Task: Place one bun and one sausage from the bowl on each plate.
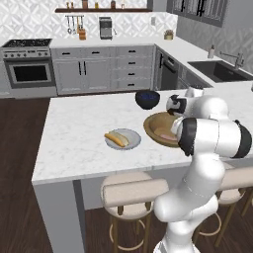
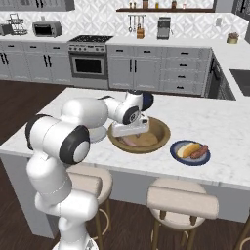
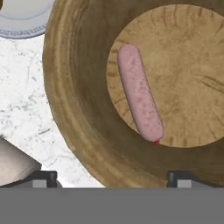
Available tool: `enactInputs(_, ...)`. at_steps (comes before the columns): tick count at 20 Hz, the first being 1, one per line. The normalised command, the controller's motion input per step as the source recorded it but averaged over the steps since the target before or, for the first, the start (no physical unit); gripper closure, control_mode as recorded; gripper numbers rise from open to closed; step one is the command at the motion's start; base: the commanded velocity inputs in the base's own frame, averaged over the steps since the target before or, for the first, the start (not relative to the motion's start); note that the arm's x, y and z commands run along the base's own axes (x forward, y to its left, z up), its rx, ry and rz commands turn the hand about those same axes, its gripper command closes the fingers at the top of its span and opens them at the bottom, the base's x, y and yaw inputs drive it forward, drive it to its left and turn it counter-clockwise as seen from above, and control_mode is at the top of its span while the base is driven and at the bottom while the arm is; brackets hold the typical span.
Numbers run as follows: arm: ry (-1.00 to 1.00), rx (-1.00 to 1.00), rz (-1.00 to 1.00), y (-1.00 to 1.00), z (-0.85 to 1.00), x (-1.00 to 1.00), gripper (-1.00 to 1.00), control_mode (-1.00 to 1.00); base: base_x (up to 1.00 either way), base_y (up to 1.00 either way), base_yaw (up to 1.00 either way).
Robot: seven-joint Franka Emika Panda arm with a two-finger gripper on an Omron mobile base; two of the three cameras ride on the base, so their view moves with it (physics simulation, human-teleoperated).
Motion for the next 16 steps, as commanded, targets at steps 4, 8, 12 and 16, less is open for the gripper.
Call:
enactInputs(4, 0.23, -0.01, 0.05, 0.11, -0.07, 0.27, -1.0, -1.0, 0.0, 0.0, 0.0)
enactInputs(8, 0.0, 0.04, 0.09, 0.0, -0.59, 0.13, -1.0, -1.0, 0.0, 0.0, 0.0)
enactInputs(12, -0.04, 0.1, 0.11, 0.0, -0.5, 0.02, -1.0, -1.0, 0.0, 0.0, 0.0)
enactInputs(16, -0.01, 0.07, 0.1, 0.0, -0.36, 0.0, -1.0, -1.0, 0.0, 0.0, 0.0)
